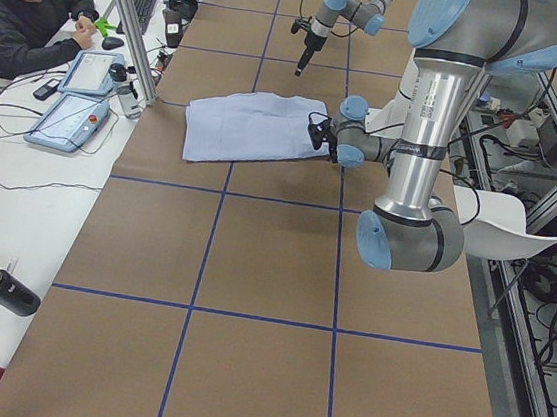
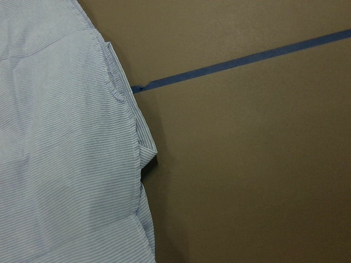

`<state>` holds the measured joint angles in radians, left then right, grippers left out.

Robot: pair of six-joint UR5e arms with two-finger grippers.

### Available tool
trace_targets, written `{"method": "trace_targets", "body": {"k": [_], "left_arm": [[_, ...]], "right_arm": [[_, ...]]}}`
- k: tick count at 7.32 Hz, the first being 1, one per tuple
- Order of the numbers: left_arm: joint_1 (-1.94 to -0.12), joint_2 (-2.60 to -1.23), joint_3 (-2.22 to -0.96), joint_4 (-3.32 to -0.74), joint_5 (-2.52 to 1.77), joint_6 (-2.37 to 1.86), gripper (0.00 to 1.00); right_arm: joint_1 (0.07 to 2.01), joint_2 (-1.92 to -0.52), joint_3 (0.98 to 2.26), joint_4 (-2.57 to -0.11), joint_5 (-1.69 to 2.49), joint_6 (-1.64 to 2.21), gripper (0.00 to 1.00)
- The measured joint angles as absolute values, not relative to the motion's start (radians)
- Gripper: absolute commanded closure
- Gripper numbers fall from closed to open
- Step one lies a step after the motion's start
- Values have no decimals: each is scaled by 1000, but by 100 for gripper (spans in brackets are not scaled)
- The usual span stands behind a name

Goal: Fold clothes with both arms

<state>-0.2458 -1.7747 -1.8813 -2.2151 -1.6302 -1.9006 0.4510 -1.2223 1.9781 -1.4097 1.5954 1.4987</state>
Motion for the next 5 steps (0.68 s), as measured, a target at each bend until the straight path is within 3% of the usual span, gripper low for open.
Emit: {"method": "trace_targets", "body": {"k": [1, 5], "left_arm": [[-241, -1780, -1878, -2215, -1630, -1901, 35], [-226, -1796, -1874, -2215, -1630, -1901, 40]], "right_arm": [[451, -1222, 1978, -1409, 1595, 1499, 0], [450, -1221, 1978, -1408, 1595, 1499, 0]]}}
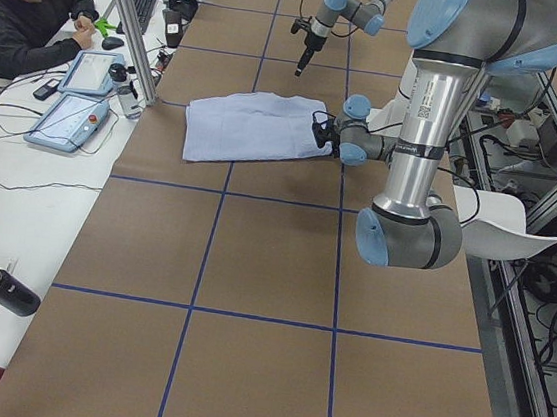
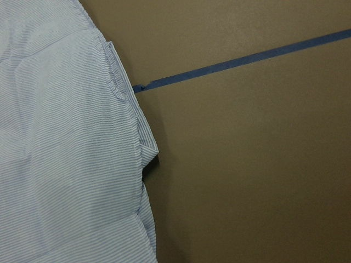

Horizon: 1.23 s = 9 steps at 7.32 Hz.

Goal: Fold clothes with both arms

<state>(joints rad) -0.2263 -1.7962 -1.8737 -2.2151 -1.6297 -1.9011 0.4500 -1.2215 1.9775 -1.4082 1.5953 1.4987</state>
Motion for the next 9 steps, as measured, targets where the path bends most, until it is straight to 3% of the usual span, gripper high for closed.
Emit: {"method": "trace_targets", "body": {"k": [1, 4, 6, 9], "left_arm": [[-226, -1797, -1873, -2215, -1629, -1901, 52], [-235, -1797, -1873, -2215, -1629, -1900, 58], [-245, -1798, -1873, -2212, -1629, -1896, 100], [-260, -1805, -1900, -2187, -1635, -1893, 100]], "right_arm": [[450, -1221, 1977, -1408, 1595, 1499, 0], [450, -1221, 1977, -1408, 1595, 1499, 0], [449, -1222, 1977, -1407, 1595, 1500, 0], [437, -1216, 1956, -1404, 1594, 1529, 0]]}}
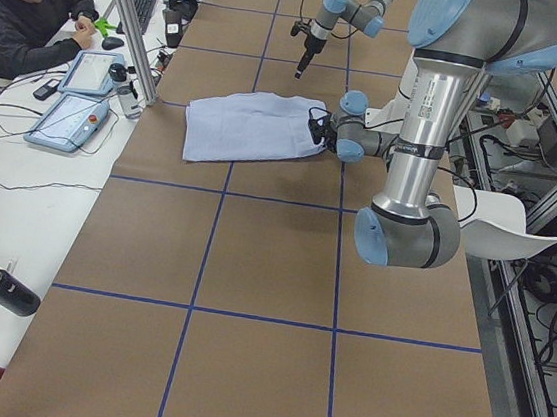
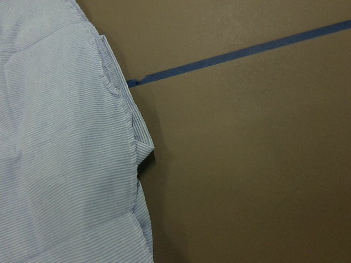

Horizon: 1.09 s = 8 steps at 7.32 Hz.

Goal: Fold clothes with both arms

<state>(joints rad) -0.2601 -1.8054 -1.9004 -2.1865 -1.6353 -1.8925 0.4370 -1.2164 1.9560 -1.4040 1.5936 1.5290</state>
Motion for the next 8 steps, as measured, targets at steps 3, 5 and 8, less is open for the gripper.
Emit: {"method": "trace_targets", "body": {"k": [3, 5, 8], "left_arm": [[-268, -1806, -1940, -2183, -1640, -1891, 100], [-269, -1806, -1944, -2183, -1640, -1893, 100], [-269, -1805, -1952, -2183, -1640, -1899, 100]], "right_arm": [[349, -1210, 1949, -1404, 1576, 1767, 4], [298, -1174, 1907, -1413, 1545, 1931, 9], [282, -1128, 1853, -1418, 1536, 2073, 12]]}}
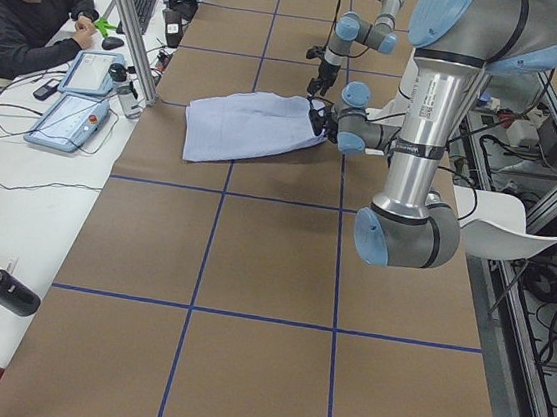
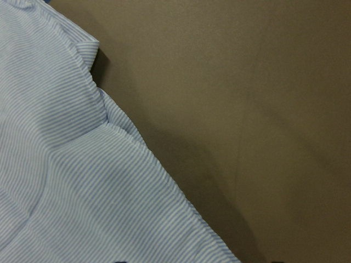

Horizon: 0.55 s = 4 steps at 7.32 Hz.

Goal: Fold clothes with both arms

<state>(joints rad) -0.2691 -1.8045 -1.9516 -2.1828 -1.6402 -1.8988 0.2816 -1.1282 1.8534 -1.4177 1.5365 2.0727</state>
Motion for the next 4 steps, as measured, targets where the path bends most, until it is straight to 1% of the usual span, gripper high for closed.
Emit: {"method": "trace_targets", "body": {"k": [4], "left_arm": [[-268, -1804, -1951, -2183, -1640, -1899, 100]], "right_arm": [[269, -1087, 1803, -1419, 1517, 2132, 13]]}}
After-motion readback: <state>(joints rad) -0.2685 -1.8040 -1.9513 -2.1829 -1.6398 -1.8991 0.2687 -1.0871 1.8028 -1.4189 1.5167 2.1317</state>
